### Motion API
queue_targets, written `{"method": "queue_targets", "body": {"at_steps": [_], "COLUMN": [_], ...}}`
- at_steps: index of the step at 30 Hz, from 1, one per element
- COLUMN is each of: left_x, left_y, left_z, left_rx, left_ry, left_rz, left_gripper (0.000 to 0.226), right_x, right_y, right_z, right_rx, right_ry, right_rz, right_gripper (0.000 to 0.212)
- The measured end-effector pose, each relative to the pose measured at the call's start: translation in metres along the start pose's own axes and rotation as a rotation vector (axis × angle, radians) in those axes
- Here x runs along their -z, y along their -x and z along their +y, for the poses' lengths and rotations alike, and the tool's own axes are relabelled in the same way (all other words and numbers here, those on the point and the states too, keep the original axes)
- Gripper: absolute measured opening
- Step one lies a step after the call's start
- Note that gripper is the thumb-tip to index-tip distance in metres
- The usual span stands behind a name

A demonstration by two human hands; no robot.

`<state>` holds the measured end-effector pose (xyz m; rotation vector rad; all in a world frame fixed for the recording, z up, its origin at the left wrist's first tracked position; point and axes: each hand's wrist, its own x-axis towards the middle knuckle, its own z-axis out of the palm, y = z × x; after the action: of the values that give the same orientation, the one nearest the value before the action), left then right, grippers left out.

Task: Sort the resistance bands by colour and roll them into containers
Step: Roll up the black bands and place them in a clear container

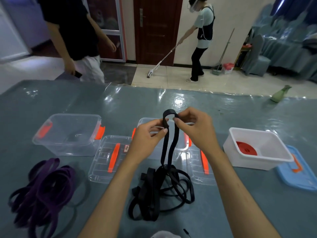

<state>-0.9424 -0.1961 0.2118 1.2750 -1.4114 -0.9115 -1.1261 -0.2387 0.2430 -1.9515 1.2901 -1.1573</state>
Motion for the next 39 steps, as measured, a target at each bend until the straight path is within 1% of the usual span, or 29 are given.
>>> {"method": "queue_targets", "body": {"at_steps": [2,4,7,9,13,15,17,19,21,22,26,28,32,36,39], "left_x": [0.001,0.004,0.012,0.019,0.029,0.032,0.035,0.033,0.026,0.02,-0.005,-0.017,-0.033,-0.036,-0.038], "left_y": [-0.004,-0.009,-0.015,-0.019,-0.027,-0.028,-0.029,-0.029,-0.03,-0.031,-0.031,-0.03,-0.026,-0.023,-0.021], "left_z": [-0.004,-0.009,-0.014,-0.016,-0.02,-0.021,-0.02,-0.019,-0.017,-0.016,-0.011,-0.012,-0.015,-0.016,-0.018], "left_rx": [0.009,0.027,0.053,0.08,0.143,0.129,0.098,0.068,0.061,0.063,0.031,0.003,-0.052,-0.008,-0.004], "left_ry": [-0.005,0.04,0.129,0.157,0.184,0.177,0.171,0.156,0.169,0.187,0.244,0.286,0.339,0.37,0.317], "left_rz": [0.011,0.058,0.127,0.092,-0.019,-0.03,-0.055,-0.087,-0.075,-0.051,0.035,0.072,0.19,0.18,0.143], "left_gripper": [0.032,0.032,0.023,0.018,0.024,0.027,0.021,0.016,0.017,0.018,0.022,0.021,0.021,0.02,0.02], "right_x": [-0.002,-0.004,-0.002,0.001,0.008,0.008,0.007,0.003,-0.003,-0.007,-0.022,-0.034,-0.052,-0.055,-0.045], "right_y": [-0.003,-0.007,-0.012,-0.014,-0.019,-0.02,-0.02,-0.02,-0.019,-0.018,-0.01,-0.006,0.001,0.005,0.007], "right_z": [0.002,0.007,0.018,0.024,0.036,0.043,0.046,0.047,0.045,0.043,0.034,0.031,0.036,0.041,0.044], "right_rx": [-0.015,-0.054,-0.127,-0.199,-0.333,-0.381,-0.43,-0.447,-0.454,-0.452,-0.413,-0.378,-0.304,-0.323,-0.327], "right_ry": [-0.05,-0.119,-0.269,-0.364,-0.442,-0.499,-0.603,-0.671,-0.684,-0.683,-0.651,-0.636,-0.541,-0.472,-0.555], "right_rz": [-0.002,-0.007,-0.043,-0.073,-0.182,-0.204,-0.198,-0.189,-0.177,-0.168,-0.135,-0.068,0.079,0.148,0.101], "right_gripper": [0.012,0.015,0.011,0.012,0.021,0.029,0.032,0.039,0.044,0.042,0.02,0.015,0.012,0.016,0.014]}}
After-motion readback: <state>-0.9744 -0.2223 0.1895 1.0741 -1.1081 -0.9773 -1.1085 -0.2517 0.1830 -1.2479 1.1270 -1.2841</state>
